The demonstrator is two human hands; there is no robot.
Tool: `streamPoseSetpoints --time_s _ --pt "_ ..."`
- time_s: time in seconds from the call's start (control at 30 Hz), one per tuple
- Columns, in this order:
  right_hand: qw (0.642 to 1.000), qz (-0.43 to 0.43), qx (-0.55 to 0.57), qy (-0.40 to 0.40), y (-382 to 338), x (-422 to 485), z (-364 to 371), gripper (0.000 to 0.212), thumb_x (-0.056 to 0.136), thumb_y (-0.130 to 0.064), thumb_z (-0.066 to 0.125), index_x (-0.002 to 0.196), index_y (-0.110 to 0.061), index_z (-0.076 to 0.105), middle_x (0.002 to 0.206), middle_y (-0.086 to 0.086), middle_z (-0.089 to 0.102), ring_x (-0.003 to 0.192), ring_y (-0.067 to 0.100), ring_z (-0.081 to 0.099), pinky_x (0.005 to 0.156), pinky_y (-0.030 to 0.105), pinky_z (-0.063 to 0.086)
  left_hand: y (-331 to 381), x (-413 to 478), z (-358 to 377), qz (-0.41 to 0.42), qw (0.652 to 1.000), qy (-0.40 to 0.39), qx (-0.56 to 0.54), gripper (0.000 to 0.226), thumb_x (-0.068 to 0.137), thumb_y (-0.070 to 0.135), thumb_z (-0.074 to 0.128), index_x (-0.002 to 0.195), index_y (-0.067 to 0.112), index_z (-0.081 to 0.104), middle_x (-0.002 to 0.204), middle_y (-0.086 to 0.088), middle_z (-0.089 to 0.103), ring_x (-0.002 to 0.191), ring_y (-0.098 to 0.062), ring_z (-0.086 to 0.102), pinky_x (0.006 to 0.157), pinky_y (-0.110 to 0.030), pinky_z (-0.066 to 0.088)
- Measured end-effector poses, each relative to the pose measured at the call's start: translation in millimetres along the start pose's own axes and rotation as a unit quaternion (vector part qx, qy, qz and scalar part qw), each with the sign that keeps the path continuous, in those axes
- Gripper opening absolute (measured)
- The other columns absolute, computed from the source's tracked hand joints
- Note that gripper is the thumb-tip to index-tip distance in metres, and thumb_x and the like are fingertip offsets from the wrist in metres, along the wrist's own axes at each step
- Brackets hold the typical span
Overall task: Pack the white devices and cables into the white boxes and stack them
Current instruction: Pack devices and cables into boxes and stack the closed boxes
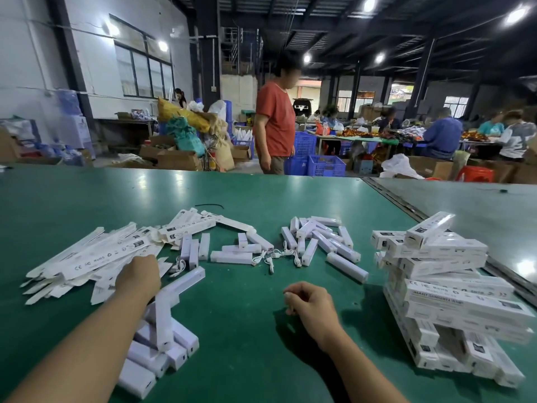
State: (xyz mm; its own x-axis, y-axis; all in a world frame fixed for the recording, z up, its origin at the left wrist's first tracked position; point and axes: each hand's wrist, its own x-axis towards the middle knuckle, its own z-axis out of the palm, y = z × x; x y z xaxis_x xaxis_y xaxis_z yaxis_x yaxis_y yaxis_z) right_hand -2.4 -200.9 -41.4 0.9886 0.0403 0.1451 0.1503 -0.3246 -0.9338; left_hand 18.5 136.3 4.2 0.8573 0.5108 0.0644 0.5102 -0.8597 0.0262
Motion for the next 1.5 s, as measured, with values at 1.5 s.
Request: streamPoseSetpoints --time_s 1.5 --pt "0.969 -0.008 0.228 -0.092 -22.6 -23.5 -2.1 0.013 0.095 -0.015 0.062 0.1 -0.009 0.072 0.079 0.012 0.072 0.065 0.024 0.069 0.061 0.033 0.058 167.7 -115.3 -20.3 0.125 0.552 -0.169 -0.807 0.015 0.103 0.005 0.046 0.111 0.004 0.058 0.085 -0.005 0.076 0.081 -0.029 0.075 0.065 -0.043 0.061"
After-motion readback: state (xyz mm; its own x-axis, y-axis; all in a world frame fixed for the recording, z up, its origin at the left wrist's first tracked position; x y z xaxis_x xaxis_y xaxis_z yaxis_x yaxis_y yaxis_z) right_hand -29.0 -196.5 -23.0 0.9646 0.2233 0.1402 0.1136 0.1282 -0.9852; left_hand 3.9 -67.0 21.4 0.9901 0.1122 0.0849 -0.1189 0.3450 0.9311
